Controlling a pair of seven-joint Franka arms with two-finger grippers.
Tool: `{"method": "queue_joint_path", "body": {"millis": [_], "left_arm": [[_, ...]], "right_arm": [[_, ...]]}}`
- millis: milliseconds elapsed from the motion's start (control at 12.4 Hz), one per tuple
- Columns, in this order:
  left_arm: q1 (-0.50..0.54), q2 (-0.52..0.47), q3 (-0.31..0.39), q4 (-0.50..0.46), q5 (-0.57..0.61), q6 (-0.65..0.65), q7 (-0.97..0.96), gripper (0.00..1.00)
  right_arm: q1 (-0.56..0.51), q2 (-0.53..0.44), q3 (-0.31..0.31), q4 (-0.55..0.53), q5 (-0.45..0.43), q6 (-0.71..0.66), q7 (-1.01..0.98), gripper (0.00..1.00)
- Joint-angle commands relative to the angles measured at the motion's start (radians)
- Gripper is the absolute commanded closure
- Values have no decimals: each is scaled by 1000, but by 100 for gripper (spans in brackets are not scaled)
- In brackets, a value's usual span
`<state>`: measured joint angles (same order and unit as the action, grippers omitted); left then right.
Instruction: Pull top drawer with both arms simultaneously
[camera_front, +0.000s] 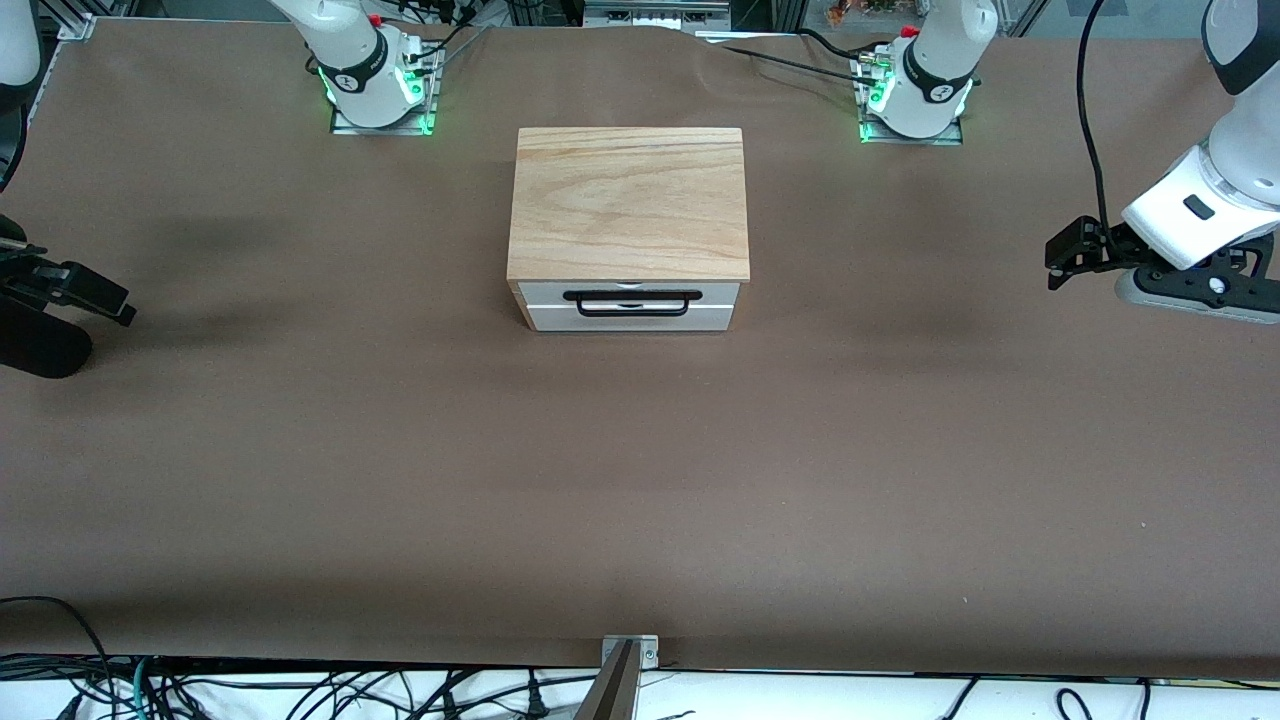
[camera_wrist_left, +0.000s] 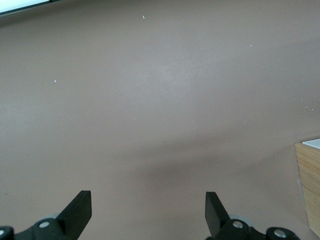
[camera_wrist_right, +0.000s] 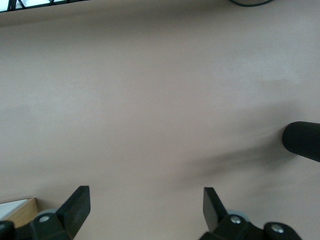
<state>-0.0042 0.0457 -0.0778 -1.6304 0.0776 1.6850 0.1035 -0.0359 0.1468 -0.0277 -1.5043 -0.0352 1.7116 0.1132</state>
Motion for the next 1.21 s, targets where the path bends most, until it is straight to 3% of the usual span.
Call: {"method": "queue_joint_path", "body": {"millis": [0, 727, 969, 1130], "left_arm": [[3, 0, -2, 15, 2, -18, 1, 0], [4, 0, -2, 15, 2, -18, 2, 0], [1, 16, -2, 20, -7, -18, 7, 0], [-8, 48, -2, 20, -21, -46, 8, 0]], "right_arm": [[-2, -3, -1, 6, 11, -6, -13, 0], [-2, 2, -1, 4, 15, 2, -4, 0], [40, 72, 2, 6, 27, 14, -3, 0], [65, 117, 2, 6, 198, 26, 3, 0]]}}
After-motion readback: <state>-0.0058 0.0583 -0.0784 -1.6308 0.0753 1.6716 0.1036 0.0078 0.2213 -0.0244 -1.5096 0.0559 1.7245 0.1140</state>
